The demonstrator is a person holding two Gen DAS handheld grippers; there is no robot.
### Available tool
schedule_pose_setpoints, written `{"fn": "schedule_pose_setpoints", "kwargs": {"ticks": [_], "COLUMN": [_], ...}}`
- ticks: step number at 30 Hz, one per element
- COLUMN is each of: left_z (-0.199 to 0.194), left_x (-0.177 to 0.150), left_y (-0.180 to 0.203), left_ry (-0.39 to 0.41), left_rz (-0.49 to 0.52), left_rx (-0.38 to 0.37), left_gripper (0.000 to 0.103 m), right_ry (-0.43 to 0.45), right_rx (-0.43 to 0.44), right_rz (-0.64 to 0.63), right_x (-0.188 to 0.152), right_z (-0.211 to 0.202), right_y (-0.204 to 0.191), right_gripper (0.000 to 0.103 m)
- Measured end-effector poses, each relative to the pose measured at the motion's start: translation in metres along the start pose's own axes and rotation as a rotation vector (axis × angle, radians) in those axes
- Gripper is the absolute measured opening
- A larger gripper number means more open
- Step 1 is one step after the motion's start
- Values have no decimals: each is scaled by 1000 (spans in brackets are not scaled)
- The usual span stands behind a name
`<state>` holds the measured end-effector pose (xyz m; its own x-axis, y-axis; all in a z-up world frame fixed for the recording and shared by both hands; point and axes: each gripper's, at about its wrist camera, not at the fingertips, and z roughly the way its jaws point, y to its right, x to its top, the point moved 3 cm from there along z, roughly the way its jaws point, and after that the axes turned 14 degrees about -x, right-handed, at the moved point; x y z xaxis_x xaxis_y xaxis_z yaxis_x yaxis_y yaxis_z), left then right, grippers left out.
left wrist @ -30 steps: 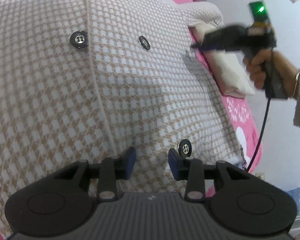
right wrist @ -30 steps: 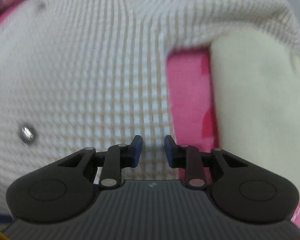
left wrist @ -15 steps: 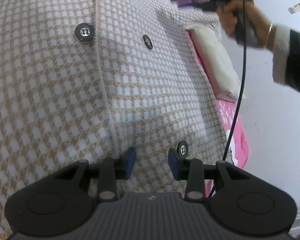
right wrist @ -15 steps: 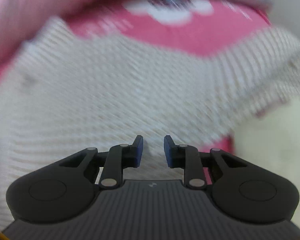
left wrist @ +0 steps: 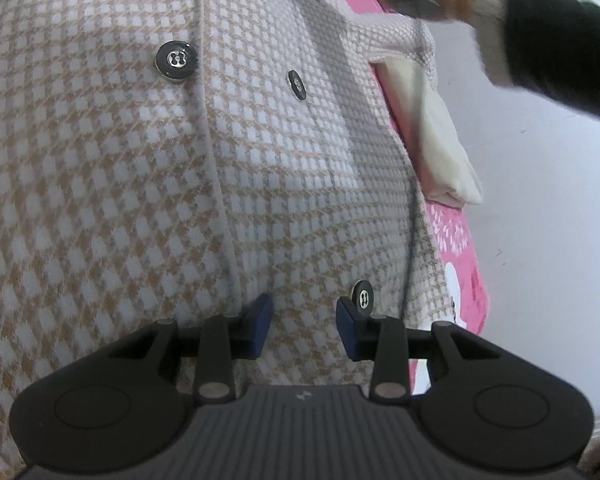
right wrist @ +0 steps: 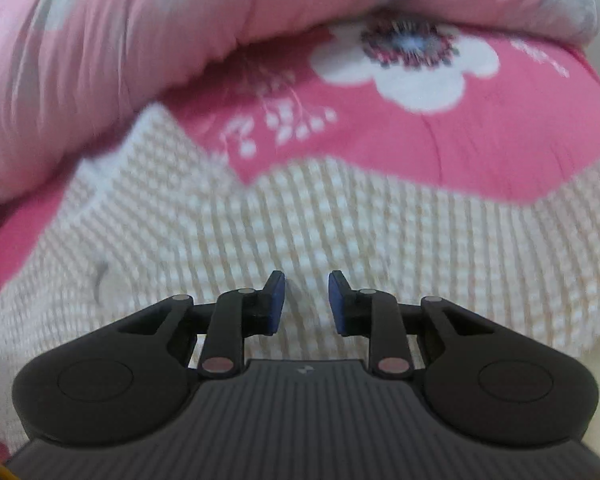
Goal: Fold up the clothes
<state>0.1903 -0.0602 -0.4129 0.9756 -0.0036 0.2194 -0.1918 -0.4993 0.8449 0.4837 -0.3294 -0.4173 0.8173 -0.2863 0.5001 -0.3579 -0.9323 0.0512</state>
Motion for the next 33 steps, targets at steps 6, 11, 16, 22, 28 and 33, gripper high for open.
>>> {"fn": "schedule_pose_setpoints", "kwargs": {"ticks": [6, 11, 16, 22, 28, 33], "left_z": [-2, -3, -5, -4, -1, -3], "left_x": [-2, -3, -4, -3, 1, 4], "left_y": [-1, -2, -3, -2, -1, 3], "left_ry": [9, 14, 21, 18, 20, 16], "left_rz": [6, 0, 4, 2, -43, -81], "left_rx": [-7, -16, -18, -21, -14, 32], "left_gripper": [37, 37, 37, 37, 37, 37], "right_ry": [1, 79, 64, 107, 57, 13], "right_rx": [-60, 70, 36, 48, 115, 186], "right_rz": [7, -21, -146, -144, -90, -7], "right_x": [22, 38, 39, 29, -18, -56], "right_z": [38, -3, 40, -16, -43, -63], "right_y": [-17, -27, -62, -46, -18, 10], "right_gripper": [20, 22, 24, 24, 30, 52]}}
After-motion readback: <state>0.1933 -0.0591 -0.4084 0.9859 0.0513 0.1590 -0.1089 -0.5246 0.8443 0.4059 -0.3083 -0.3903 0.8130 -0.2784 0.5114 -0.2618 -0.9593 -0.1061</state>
